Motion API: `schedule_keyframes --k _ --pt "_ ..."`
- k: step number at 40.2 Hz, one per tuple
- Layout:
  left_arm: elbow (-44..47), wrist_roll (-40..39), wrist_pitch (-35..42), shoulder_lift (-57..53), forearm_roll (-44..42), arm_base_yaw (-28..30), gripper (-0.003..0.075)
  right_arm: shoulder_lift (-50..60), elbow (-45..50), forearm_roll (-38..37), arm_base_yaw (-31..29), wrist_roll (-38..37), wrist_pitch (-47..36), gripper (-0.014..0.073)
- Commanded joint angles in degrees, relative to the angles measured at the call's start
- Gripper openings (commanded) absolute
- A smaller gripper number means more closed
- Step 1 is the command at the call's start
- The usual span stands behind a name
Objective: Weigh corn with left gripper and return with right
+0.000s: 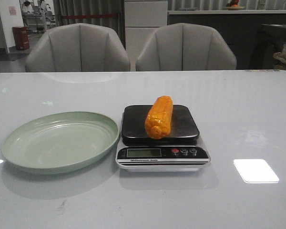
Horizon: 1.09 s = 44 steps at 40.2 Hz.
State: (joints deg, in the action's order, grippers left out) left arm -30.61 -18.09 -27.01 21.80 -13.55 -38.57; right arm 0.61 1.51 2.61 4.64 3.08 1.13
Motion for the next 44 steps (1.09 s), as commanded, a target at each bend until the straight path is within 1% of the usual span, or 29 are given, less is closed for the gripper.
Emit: schedule_keyframes --k 1,4,7,11,16,17,18,19,22,27,37,39,44 --pt "1.7 2.3 4.0 -6.2 -0.5 -0.1 0.0550 1.1 0.2 -0.6 -0.3 0.4 -4.8 0.0178" --pt "3.7 3.4 2.9 -11.1 -0.4 -0.1 0.0531 1.1 0.2 -0.6 -0.3 0.4 -4.8 0.0178" --pt "5.0 4.4 1.1 -15.1 -0.4 -0.1 0.0473 1.1 0.2 -0.6 -0.3 0.4 -4.8 0.0178" --pt "7.0 4.4 -0.3 -19.3 -0.4 -0.1 0.0351 1.1 0.2 -0.6 -0.3 0.4 -4.8 0.0178" --pt "7.3 4.4 0.0 -20.8 -0.4 -0.1 0.0118 1.1 0.2 -0.6 -0.3 0.4 -4.8 0.0178" --pt "7.3 4.4 0.0 -20.8 -0.4 -0.1 0.0099 1.1 0.2 -0.6 -0.3 0.4 -4.8 0.0178" --pt "7.3 4.4 0.0 -20.8 -0.4 -0.1 0.0122 1.1 0.2 -0.6 -0.3 0.4 -4.8 0.0178" --pt "7.3 4.4 0.0 -20.8 -0.4 -0.1 0.0127 1.1 0.2 -0.6 -0.3 0.4 -4.8 0.0178" --pt "7.3 4.4 0.2 -20.8 -0.4 -0.1 0.0114 1.1 0.2 -0.6 -0.3 0.4 -4.8 0.0178" --pt "7.3 4.4 1.3 -20.8 -0.4 -0.1 0.0114 1.1 0.2 -0.6 -0.3 0.4 -4.8 0.0178" --pt "7.3 4.4 1.3 -20.8 -0.4 -0.1 0.0114 1.1 0.2 -0.6 -0.3 0.4 -5.0 0.0178" --pt "7.3 4.4 1.3 -20.8 -0.4 -0.1 0.0114 1.1 0.2 -0.6 -0.3 0.4 -6.1 0.0178" --pt "7.3 4.4 1.3 -20.8 -0.4 -0.1 0.0114 1.1 -0.6 -0.6 -0.2 -1.2 -12.7 0.0178"
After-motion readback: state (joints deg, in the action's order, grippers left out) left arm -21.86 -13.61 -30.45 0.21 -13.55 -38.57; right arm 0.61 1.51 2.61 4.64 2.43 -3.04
